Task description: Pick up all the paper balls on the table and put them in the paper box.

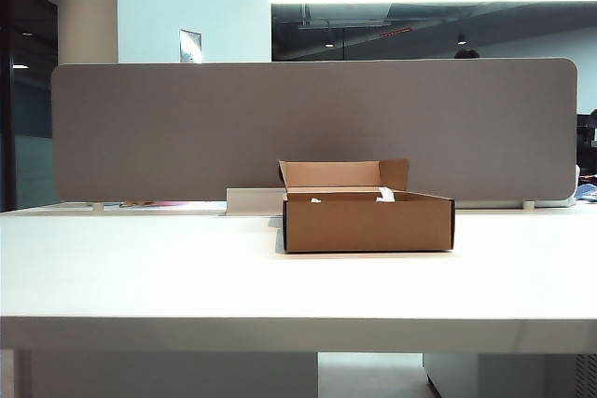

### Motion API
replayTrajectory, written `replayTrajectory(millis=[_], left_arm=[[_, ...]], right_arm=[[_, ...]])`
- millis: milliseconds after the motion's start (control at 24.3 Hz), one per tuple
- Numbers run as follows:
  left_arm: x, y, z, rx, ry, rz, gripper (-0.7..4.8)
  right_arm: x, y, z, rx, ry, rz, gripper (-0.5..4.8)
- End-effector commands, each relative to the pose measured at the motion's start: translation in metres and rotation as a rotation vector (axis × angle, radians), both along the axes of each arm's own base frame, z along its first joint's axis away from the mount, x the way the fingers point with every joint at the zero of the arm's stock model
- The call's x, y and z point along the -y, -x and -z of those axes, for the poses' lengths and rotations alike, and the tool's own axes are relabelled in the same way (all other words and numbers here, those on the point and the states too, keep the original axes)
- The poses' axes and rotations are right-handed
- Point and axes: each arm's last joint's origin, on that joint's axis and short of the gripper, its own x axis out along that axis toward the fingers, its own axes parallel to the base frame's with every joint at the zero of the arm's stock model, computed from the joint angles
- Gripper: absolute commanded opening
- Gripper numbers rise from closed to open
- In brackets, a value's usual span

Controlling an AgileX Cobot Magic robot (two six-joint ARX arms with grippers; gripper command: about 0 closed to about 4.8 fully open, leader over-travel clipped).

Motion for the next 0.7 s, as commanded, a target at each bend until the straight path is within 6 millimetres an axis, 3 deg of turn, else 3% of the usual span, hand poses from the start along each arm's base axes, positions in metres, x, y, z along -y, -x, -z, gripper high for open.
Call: replayTrajectory(millis=[41, 206, 701], left_arm=[[-0.0004, 0.0001, -0.0039, 0.033, -0.004, -0.016, -0.06], [-0.0025, 0.0, -0.0039, 0.033, -0.005, -0.086, -0.06], [-0.0023, 0.0, -0.002, 0.013, -0.002, -0.082, -0.05]], right_arm=[[-0.0002, -0.0003, 0.0006, 0.007, 0.0, -0.005, -0.08], [-0.0002, -0.0003, 0.0006, 0.007, 0.0, -0.005, -0.08], [-0.0002, -0.0003, 0.0006, 0.007, 0.0, -0.005, -0.08]])
